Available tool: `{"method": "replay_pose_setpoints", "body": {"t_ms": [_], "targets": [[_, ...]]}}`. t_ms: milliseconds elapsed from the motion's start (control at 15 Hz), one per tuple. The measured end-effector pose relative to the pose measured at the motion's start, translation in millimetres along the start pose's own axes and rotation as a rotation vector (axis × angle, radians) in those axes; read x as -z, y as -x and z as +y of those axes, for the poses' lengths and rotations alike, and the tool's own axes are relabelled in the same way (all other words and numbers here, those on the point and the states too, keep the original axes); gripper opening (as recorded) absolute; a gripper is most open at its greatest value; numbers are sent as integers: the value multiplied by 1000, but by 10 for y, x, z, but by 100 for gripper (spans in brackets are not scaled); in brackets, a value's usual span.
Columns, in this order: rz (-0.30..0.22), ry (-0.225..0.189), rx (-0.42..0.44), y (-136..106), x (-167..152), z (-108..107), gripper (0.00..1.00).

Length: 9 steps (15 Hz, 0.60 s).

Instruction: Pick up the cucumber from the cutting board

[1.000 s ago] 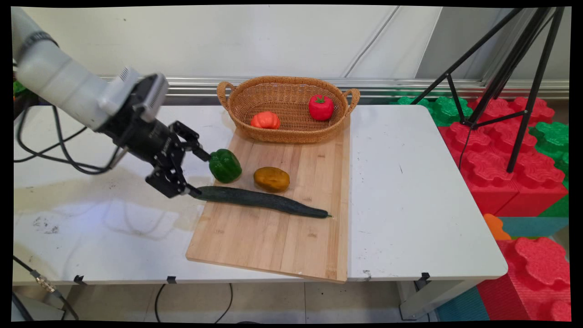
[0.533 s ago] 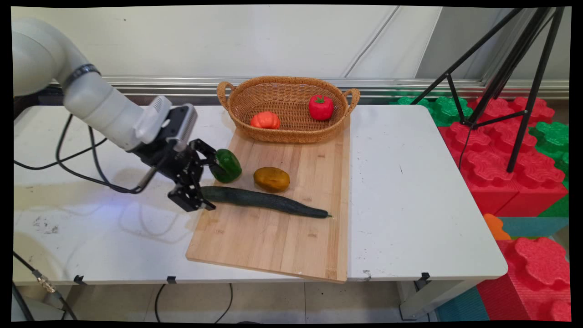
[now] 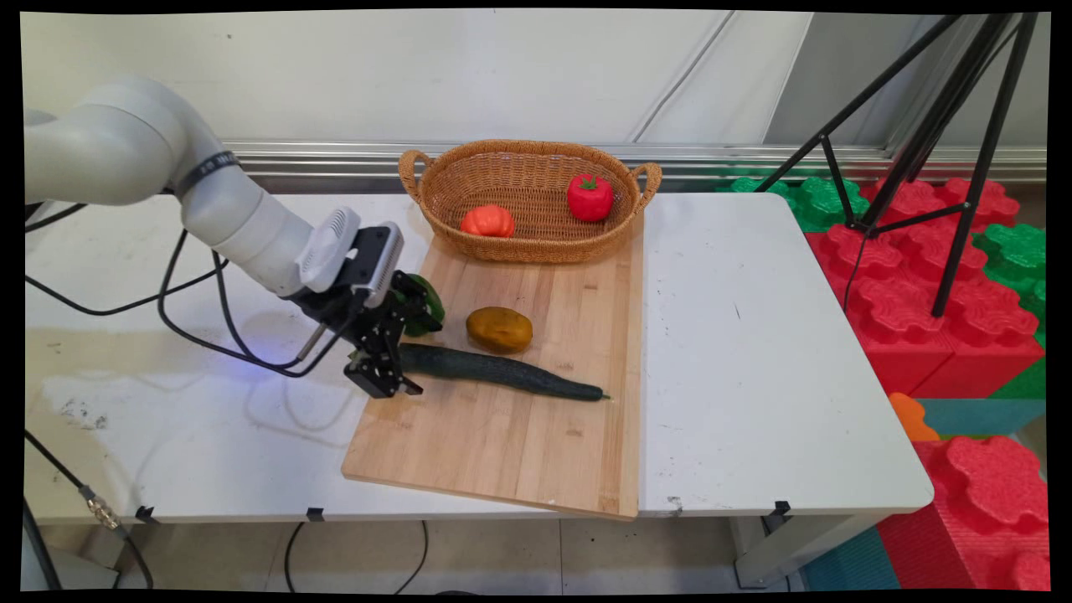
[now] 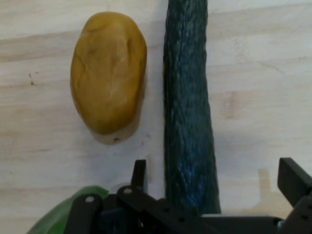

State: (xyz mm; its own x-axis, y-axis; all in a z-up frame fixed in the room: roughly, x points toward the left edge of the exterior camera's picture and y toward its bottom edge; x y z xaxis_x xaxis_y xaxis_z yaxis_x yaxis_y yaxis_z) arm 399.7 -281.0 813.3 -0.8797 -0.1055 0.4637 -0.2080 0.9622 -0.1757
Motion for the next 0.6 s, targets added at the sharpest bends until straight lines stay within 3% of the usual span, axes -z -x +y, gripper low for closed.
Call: {"method": "replay_pose_setpoints", "body": {"t_ms": [467,533,600], "targets": [[-15,-7,-45,-36,-197,-29,100],[-17,-8,-49,-39,-214,-33,0],[-18,-9,-52,-41,-225,-37,0]]}}
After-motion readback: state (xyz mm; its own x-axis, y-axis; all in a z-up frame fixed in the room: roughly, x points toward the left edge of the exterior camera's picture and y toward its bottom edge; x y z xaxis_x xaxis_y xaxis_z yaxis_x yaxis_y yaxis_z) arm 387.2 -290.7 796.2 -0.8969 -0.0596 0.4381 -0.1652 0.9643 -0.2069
